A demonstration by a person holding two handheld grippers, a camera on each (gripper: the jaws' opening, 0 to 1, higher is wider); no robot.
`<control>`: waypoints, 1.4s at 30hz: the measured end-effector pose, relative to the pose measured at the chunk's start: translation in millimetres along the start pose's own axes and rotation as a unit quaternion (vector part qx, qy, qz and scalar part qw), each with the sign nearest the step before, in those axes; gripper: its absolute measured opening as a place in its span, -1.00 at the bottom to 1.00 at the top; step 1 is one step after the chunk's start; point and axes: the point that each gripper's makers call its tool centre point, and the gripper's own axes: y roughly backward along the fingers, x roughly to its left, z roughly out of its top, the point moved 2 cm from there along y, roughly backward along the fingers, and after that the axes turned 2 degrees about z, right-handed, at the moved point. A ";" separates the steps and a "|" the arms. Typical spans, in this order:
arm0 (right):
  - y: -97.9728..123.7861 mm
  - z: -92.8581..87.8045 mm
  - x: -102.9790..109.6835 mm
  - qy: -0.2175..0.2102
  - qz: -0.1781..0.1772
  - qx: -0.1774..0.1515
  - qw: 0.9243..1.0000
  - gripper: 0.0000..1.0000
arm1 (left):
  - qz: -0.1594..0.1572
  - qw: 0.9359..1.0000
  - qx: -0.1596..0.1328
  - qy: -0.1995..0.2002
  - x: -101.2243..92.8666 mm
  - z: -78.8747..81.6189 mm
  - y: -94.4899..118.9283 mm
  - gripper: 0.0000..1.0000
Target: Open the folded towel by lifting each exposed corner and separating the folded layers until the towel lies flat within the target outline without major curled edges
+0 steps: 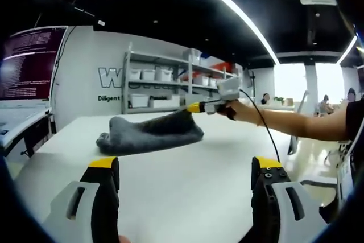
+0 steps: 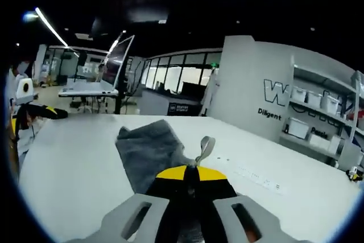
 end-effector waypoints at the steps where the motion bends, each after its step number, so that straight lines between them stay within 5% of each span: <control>1: 2.1 2.6 3.9 0.003 0.007 -0.003 1.000 -0.99 | 0.001 1.000 0.000 -0.001 0.0 0.4 0.5 0.89; 6: 13.8 7.7 23.0 0.043 0.029 -0.011 0.999 -0.99 | 0.000 1.000 0.000 -0.002 -0.5 -0.1 1.9 0.89; 24: 53.3 -3.9 71.2 0.031 0.107 -0.021 0.994 -1.00 | -0.005 1.000 -0.004 0.001 -4.1 2.4 3.4 0.89; 42: 80.7 -41.0 121.9 0.071 0.206 0.036 0.975 -1.00 | -0.009 1.000 0.006 0.002 -3.4 -0.9 3.8 0.89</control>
